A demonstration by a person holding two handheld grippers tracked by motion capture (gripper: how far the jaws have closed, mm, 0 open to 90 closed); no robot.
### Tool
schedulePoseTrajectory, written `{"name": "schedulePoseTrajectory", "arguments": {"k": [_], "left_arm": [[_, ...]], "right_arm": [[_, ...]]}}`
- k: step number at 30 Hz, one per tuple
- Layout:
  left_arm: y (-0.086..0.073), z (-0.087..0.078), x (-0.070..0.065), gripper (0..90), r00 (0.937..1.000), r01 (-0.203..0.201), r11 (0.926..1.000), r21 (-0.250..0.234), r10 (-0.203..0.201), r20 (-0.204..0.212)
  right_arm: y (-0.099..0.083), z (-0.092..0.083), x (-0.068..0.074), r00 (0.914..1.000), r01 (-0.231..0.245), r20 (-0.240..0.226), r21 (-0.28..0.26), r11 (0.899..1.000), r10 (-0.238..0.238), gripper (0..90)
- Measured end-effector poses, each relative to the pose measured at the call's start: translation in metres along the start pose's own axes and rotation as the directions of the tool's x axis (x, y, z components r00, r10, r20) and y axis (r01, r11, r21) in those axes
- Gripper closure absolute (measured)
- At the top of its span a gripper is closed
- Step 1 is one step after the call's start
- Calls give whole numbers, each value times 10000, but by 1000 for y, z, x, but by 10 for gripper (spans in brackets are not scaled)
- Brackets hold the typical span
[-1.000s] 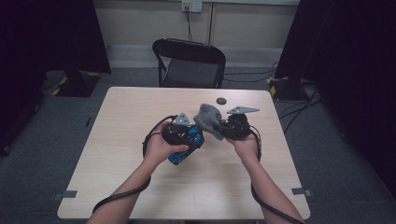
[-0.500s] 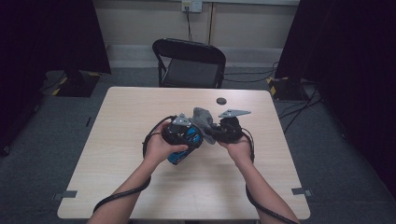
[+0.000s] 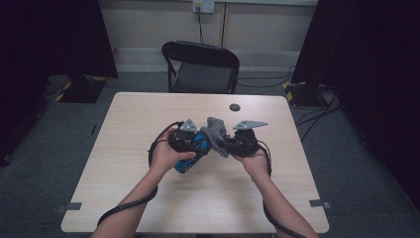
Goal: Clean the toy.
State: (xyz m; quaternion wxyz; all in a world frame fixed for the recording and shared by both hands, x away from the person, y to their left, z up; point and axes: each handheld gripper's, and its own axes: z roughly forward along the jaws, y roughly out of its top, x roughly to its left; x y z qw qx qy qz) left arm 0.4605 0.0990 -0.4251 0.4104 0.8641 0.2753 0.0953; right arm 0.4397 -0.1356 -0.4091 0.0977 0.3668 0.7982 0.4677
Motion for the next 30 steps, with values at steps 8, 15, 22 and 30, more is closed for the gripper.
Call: {"name": "schedulePoseTrajectory", "arguments": {"k": [8, 15, 22, 30], "left_arm": [[-2, -3, 5, 255, 9998, 140, 9999, -20, -140, -130], [-2, -3, 7, 255, 9996, 171, 9999, 19, -170, -218], [-1, -5, 10, 255, 9993, 202, 9998, 48, -200, -321], [1, -10, 14, 256, 9987, 266, 9996, -58, -269, -440]], "right_arm": [[-7, -5, 4, 9997, 189, -145, 6, 9998, -189, 778], [-14, -8, 7, 9993, 225, -298, 26, 9997, -224, 778], [-18, -10, 8, 9989, 305, -363, 55, 9995, -303, 777], [-26, -16, 12, 9973, 473, -576, 185, 9987, -462, 776]]}}
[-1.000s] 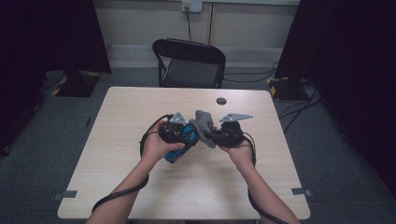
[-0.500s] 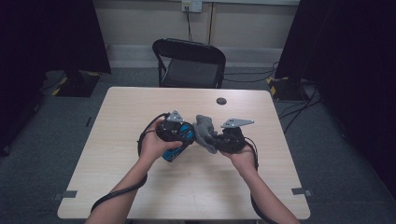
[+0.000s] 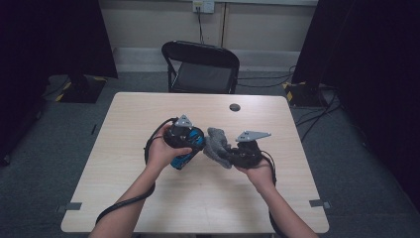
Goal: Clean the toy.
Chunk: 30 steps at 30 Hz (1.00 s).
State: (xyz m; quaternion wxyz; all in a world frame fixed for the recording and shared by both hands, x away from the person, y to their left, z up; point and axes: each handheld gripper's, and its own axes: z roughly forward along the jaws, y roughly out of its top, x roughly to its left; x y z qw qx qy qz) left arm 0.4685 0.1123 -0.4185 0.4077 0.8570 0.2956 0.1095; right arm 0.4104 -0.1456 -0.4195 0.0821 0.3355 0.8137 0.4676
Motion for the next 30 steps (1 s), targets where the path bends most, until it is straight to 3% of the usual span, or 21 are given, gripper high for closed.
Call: {"name": "schedulePoseTrajectory", "arguments": {"k": [6, 15, 21, 30], "left_arm": [[1, -5, 2, 256, 9999, 113, 9999, -122, -113, -22], [5, -10, -6, 255, 9999, -32, 9998, -199, 34, 111], [7, -8, -13, 255, 9994, -204, 9996, -216, 210, 289], [10, -5, -24, 255, 9971, -423, 9986, -327, 443, 617]], "right_arm": [[-11, -9, -4, 9999, 18, 136, 177, 9998, -21, 775], [-13, -31, -35, 9921, -725, 1005, -280, 9970, 750, 776], [-4, -32, -48, 9853, -1011, 1344, -398, 9941, 1056, 776], [11, -24, -52, 9808, -979, 1660, -322, 9947, 1019, 774]]}}
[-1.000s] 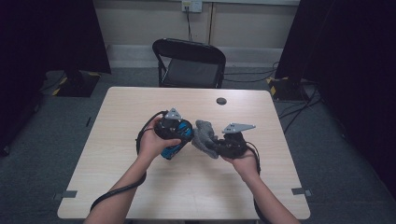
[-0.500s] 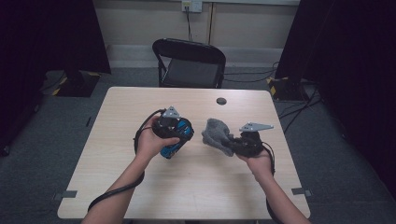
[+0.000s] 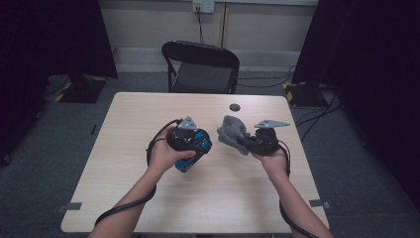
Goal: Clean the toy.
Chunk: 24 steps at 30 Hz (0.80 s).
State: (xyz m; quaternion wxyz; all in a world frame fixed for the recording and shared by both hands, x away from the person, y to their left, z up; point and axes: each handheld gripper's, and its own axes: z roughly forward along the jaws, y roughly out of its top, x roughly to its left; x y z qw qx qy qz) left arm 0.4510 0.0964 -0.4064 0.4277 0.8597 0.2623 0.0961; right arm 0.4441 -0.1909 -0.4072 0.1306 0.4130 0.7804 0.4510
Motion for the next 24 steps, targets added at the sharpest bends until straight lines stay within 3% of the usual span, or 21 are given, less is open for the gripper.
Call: {"name": "schedulePoseTrajectory", "arguments": {"k": [5, 13, 24], "left_arm": [[1, 1, -5, 255, 9999, -89, 10000, 11, 89, 117], [3, 4, -11, 255, 9995, -193, 9998, 24, 192, 260], [2, 8, -11, 255, 9995, -231, 9996, 157, 228, 204]], "right_arm": [[8, 4, 3, 9999, 104, -11, 11, 9999, -104, 773], [24, 11, 21, 9986, 332, -394, -197, 9993, -340, 773], [28, 21, 37, 9943, 579, -895, -91, 9983, -585, 773]]}}
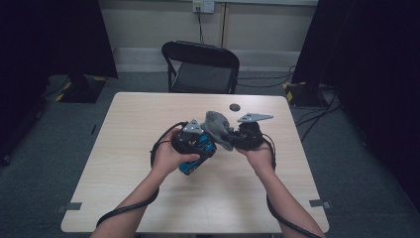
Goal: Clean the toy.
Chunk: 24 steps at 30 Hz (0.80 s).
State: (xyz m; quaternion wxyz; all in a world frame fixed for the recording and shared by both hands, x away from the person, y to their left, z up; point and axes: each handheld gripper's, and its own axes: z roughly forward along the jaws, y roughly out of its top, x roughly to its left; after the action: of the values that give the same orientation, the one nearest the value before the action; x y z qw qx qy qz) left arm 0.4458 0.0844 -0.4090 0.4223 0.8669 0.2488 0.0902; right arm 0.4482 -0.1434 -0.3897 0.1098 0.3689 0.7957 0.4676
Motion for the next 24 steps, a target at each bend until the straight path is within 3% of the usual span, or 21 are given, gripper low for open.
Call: {"name": "schedulePoseTrajectory", "arguments": {"k": [24], "left_arm": [[-7, -5, 15, 255, 9985, 279, 9994, 196, -269, -485]], "right_arm": [[-15, -1, 10, 9968, 292, -751, 139, 9995, -281, 772]]}}
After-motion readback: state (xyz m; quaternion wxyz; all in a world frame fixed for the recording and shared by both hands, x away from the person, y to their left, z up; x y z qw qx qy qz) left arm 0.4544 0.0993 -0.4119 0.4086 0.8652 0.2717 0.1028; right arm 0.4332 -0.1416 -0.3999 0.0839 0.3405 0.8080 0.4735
